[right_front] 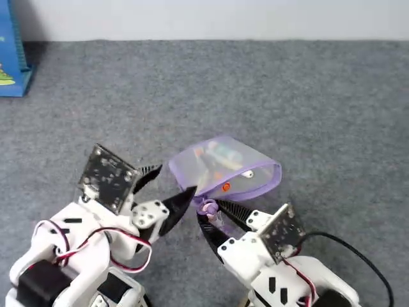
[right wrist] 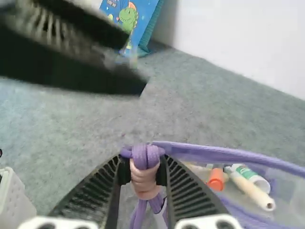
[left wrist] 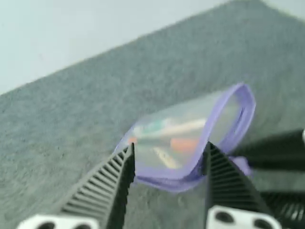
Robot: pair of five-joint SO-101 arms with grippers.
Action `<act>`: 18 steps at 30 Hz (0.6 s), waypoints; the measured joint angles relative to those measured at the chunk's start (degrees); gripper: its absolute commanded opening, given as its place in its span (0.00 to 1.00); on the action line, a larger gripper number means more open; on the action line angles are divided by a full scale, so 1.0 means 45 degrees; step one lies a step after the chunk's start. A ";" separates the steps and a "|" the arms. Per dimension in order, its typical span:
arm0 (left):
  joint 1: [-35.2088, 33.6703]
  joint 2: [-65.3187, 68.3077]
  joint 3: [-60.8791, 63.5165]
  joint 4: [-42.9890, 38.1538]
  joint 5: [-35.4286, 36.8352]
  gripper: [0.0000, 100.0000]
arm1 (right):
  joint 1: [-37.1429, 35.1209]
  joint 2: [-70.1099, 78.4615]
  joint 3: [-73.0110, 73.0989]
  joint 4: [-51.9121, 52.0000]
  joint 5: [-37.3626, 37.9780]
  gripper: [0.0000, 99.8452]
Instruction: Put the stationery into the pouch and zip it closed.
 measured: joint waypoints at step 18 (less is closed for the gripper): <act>0.0039 -0.0020 0.3087 0.0352 -0.3556 0.29 | 0.1309 -0.0039 -0.1055 0.0117 0.0000 0.01</act>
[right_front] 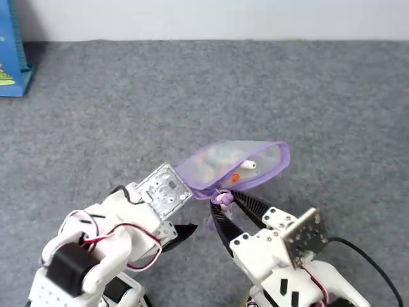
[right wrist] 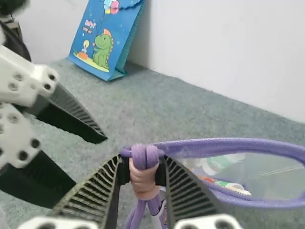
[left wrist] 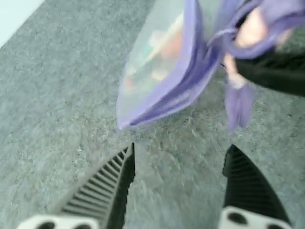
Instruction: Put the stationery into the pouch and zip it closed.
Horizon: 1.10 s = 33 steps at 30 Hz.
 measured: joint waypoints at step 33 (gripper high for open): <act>0.1172 0.0137 0.3907 -0.6466 0.1661 0.07 | 0.0000 -0.0156 -0.0020 0.0938 -0.0176 0.01</act>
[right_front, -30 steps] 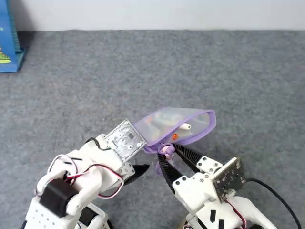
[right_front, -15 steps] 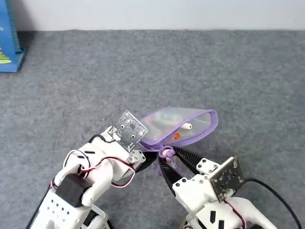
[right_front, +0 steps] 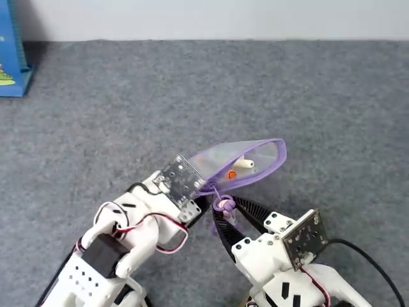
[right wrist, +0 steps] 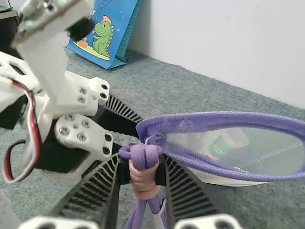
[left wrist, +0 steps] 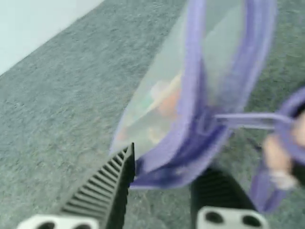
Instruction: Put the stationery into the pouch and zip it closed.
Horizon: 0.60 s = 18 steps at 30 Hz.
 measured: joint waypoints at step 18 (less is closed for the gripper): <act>0.0801 -0.0137 -0.0078 0.0098 0.0000 0.01 | 0.2989 0.0215 0.0117 -0.2637 -0.0996 0.01</act>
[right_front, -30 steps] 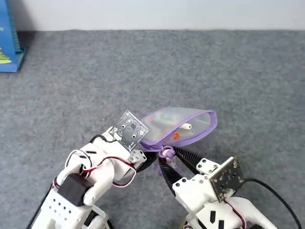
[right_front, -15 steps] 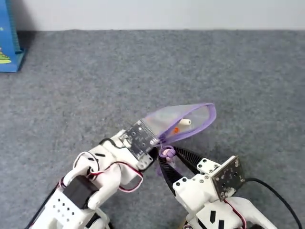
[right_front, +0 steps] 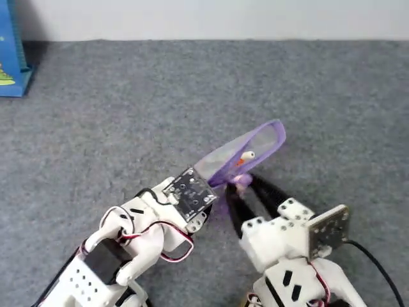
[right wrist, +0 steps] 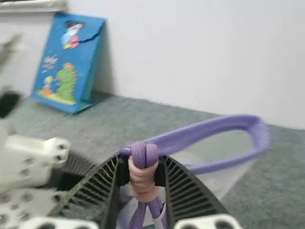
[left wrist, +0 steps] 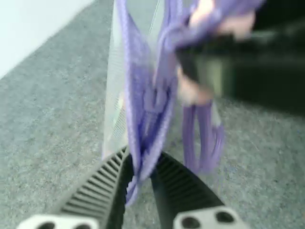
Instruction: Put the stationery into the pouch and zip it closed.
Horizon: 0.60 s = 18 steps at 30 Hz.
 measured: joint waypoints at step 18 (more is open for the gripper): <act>-0.0391 0.0000 -0.0098 -0.0039 0.0000 0.01 | 0.5548 0.0000 0.4943 -0.7697 0.0020 0.01</act>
